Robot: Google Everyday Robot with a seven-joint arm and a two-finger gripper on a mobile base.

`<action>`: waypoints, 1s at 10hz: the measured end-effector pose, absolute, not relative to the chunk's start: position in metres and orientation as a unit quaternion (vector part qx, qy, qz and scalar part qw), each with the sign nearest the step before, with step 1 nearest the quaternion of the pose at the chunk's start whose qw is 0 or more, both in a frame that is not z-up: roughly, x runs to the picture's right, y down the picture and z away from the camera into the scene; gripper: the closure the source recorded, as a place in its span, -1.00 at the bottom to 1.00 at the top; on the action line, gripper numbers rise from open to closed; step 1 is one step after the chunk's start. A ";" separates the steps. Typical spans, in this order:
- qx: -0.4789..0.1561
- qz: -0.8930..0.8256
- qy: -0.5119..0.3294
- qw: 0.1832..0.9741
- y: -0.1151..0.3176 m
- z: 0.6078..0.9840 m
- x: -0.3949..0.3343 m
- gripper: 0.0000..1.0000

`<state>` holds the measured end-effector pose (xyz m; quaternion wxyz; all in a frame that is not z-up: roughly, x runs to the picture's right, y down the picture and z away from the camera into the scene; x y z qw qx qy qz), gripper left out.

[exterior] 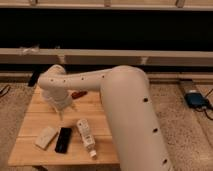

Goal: Place the white sponge in the ceramic bowl

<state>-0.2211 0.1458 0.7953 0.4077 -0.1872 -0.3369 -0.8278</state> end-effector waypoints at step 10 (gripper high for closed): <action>-0.146 -0.854 -0.391 0.311 0.219 0.794 -0.331 -0.26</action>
